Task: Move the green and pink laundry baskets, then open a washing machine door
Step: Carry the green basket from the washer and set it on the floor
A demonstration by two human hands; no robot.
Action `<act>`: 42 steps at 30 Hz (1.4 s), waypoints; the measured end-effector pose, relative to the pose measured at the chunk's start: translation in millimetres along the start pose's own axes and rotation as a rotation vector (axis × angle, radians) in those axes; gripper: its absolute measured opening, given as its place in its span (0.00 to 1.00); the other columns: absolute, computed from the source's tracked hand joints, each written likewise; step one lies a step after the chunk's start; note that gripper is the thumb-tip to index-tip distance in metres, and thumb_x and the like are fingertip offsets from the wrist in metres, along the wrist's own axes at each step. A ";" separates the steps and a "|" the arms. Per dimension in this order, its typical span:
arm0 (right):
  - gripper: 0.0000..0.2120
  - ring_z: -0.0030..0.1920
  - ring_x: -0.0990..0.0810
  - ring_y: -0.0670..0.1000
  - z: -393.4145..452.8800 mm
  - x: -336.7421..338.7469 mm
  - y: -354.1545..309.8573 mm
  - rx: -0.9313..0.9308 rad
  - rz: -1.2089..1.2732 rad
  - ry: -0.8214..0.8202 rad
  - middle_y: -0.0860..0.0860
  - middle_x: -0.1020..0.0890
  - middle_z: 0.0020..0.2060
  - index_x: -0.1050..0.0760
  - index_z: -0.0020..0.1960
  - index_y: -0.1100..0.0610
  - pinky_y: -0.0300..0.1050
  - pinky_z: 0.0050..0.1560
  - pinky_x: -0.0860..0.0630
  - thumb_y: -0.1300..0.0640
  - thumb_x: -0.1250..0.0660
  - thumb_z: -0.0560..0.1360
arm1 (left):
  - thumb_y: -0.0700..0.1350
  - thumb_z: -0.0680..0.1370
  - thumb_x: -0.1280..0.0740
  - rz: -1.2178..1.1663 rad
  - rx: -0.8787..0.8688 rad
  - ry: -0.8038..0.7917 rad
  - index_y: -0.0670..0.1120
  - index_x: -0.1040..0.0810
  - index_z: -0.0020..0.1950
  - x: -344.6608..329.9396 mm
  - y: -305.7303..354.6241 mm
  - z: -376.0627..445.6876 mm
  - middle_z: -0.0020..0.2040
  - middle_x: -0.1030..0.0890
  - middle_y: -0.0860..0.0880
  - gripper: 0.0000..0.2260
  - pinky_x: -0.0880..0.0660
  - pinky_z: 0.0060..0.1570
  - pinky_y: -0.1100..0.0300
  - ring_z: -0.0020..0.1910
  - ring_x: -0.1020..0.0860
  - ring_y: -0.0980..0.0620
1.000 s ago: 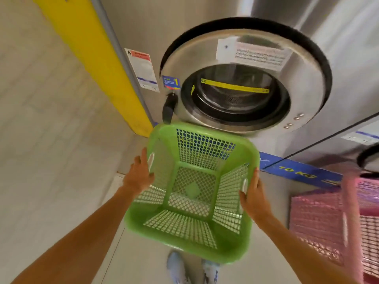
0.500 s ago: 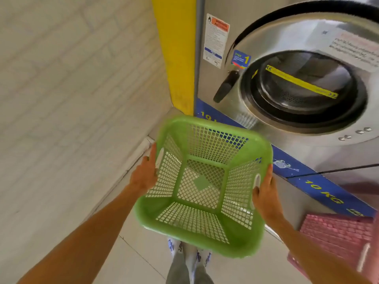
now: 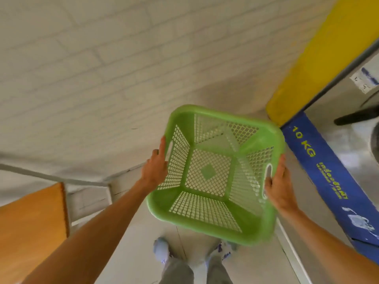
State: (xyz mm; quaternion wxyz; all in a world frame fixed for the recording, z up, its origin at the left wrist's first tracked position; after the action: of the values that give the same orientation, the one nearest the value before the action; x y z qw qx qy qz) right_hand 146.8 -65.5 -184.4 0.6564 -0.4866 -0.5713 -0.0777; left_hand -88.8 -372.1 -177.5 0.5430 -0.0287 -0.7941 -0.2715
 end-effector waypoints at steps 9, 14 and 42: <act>0.38 0.40 0.18 0.59 -48.8 -119.4 -129.1 0.311 -0.068 -0.243 0.62 0.39 0.73 0.61 0.81 0.54 0.43 0.32 0.22 0.63 0.40 0.81 | 0.36 0.79 0.33 -0.109 0.146 0.139 0.51 0.65 0.81 36.1 -183.2 -108.4 0.75 0.37 0.35 0.45 0.24 0.43 0.57 0.52 0.21 0.42; 0.35 0.35 0.22 0.52 -92.3 -175.5 -182.4 0.389 -0.082 -0.316 0.62 0.34 0.67 0.59 0.81 0.53 0.39 0.29 0.24 0.60 0.41 0.82 | 0.28 0.77 0.39 -0.066 0.159 0.195 0.46 0.63 0.82 32.8 -270.3 -159.3 0.82 0.55 0.40 0.43 0.17 0.49 0.49 0.68 0.28 0.31; 0.31 0.68 0.30 0.68 -92.6 -405.5 -241.1 0.641 -0.256 -0.278 0.69 0.40 0.72 0.51 0.78 0.68 0.59 0.67 0.27 0.64 0.40 0.81 | 0.42 0.70 0.33 0.477 0.194 0.023 0.33 0.45 0.79 -6.7 -478.9 -151.2 0.79 0.46 0.33 0.40 0.45 0.76 0.35 0.79 0.47 0.35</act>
State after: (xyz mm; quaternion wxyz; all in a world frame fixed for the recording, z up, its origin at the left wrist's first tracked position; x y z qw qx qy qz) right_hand -85.3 -441.1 -374.9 0.6764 -0.1868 -0.7067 0.0903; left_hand -121.0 -847.8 -335.2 0.6008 -0.1597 -0.7811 -0.0584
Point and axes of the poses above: each hand's wrist, its own z-axis towards the middle knuckle, its own x-axis out of the back of the hand, y = z × x, the point moved 1 cm from there along z, towards the middle knuckle
